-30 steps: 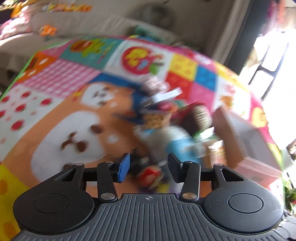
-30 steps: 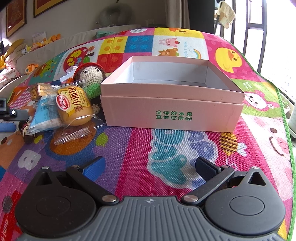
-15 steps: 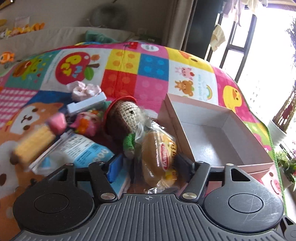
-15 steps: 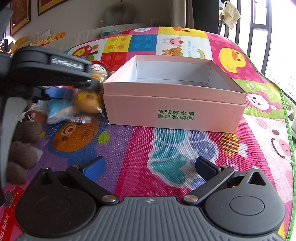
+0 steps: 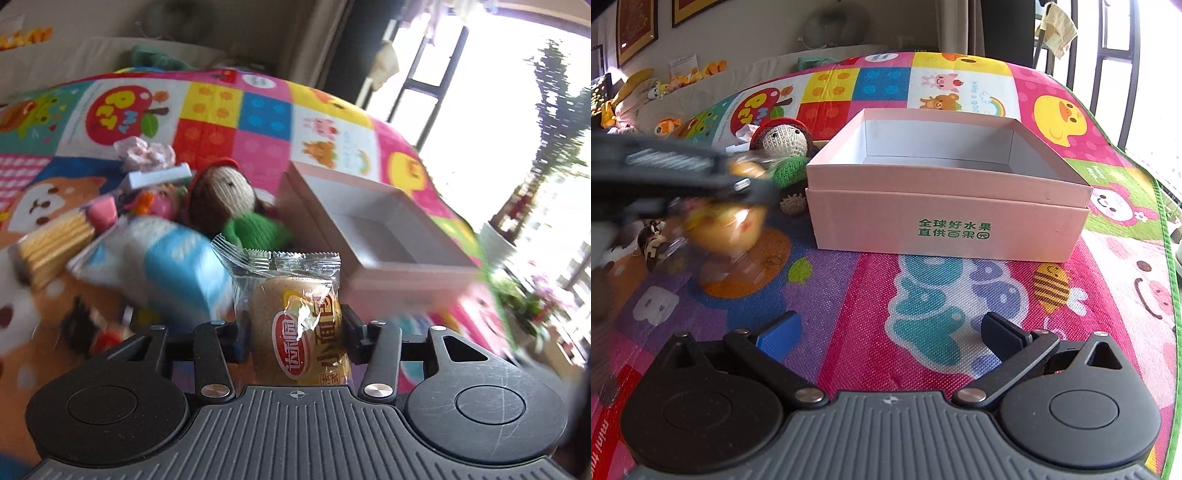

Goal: Organize objects
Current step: 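Grasp the packaged bread roll with the left tool while the right tool grasps the tissue pack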

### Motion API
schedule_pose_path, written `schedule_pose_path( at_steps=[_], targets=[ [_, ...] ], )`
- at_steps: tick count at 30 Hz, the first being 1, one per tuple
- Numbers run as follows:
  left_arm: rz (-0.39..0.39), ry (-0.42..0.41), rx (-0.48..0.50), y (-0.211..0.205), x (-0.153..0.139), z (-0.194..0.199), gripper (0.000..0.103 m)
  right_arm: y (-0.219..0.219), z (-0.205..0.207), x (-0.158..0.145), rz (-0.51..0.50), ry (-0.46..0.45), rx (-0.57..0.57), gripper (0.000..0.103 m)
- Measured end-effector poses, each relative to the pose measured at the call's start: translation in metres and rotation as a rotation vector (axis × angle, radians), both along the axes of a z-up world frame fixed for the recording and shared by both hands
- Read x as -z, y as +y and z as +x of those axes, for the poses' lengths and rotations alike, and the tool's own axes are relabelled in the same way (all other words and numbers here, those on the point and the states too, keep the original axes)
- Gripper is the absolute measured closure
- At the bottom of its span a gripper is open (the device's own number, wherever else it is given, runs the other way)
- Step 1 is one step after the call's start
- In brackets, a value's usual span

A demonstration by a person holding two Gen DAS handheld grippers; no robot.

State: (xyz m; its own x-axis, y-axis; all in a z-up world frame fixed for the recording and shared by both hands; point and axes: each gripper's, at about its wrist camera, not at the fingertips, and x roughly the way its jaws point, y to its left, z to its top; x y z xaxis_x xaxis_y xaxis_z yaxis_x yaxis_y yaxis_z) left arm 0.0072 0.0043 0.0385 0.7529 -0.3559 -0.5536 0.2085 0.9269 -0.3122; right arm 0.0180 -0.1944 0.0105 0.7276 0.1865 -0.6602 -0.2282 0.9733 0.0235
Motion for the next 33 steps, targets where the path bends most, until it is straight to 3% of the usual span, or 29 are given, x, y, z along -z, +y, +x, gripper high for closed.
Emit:
schedule_pose_path(
  at_steps=[3,7,11,16,19,24,27,28,33],
  targets=[
    [0.028,-0.014,0.027,0.015,-0.005,-0.04,0.052,-0.001,0.001,-0.003,-0.01,0.028,-0.015,0.0],
    [0.078,-0.039,-0.078,0.054,-0.014,-0.061,0.052,0.0,-0.005,-0.006,-0.024,0.064,0.008,0.0],
    [0.039,-0.032,-0.192,0.097,-0.02,-0.056,0.052,0.004,-0.006,-0.006,-0.032,0.072,0.043,0.0],
    [-0.001,-0.067,-0.247,0.13,-0.02,-0.059,0.052,0.008,0.003,-0.011,-0.046,0.122,0.037,0.0],
    [-0.008,-0.08,-0.259,0.146,-0.02,-0.06,0.052,0.026,0.009,-0.026,-0.009,0.165,-0.134,0.0],
    [-0.047,-0.088,-0.254,0.171,-0.015,-0.065,0.052,0.092,0.014,-0.066,-0.07,-0.051,-0.381,0.0],
    [-0.082,-0.091,-0.24,0.178,-0.01,-0.069,0.052,0.139,0.043,-0.071,-0.147,-0.088,-0.473,0.003],
    [-0.095,-0.093,-0.232,0.18,-0.008,-0.071,0.052,0.154,0.056,-0.071,-0.172,-0.086,-0.487,0.012],
    [-0.119,-0.088,-0.192,0.181,-0.001,-0.078,0.052,0.188,0.109,-0.052,-0.174,0.047,-0.488,0.021]
  ],
)
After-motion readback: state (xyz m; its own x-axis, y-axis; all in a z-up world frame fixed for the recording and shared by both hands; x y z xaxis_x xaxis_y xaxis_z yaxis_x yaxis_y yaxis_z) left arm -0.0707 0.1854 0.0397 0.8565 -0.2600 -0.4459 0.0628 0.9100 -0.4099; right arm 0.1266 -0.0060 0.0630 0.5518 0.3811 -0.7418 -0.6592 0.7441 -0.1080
